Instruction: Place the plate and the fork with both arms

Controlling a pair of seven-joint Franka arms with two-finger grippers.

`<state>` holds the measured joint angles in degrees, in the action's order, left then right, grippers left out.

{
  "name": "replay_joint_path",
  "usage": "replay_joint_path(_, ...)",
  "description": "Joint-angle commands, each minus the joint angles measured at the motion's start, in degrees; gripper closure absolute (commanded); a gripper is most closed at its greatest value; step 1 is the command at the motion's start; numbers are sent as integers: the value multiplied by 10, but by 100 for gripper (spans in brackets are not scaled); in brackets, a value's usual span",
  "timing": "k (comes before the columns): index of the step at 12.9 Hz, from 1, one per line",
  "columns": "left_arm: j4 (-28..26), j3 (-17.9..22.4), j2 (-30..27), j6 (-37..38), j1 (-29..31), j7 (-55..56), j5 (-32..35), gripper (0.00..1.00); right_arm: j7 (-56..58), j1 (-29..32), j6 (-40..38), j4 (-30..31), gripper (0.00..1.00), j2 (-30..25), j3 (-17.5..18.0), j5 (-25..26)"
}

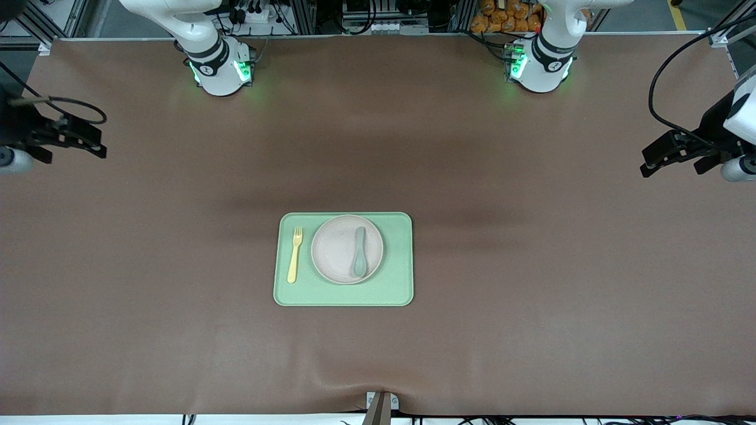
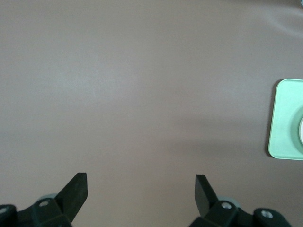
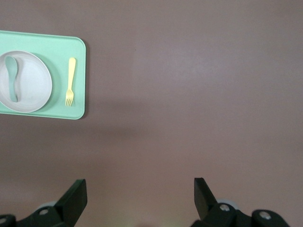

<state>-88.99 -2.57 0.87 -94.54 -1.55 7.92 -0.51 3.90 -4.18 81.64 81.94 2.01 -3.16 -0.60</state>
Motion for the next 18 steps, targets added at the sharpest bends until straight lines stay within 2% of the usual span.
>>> replay_joint_path(1,3,0,2,11,6,-14,-3,0,-1,16,-9,0,0,-13,3,8)
replay_joint_path(5,6,0,2,11,5,-13,-3,0,-2,22,-32,-38,0,-8,4,10)
replay_joint_path(9,7,0,1,12,6,-19,-3,0,-11,35,-36,-35,0,-9,4,4)
replay_joint_path(11,6,0,1,12,5,-19,-3,0,-54,32,-36,-33,0,-10,6,-4)
replay_joint_path(18,7,0,1,12,6,-19,-3,0,-48,30,-35,-23,0,-10,6,-5)
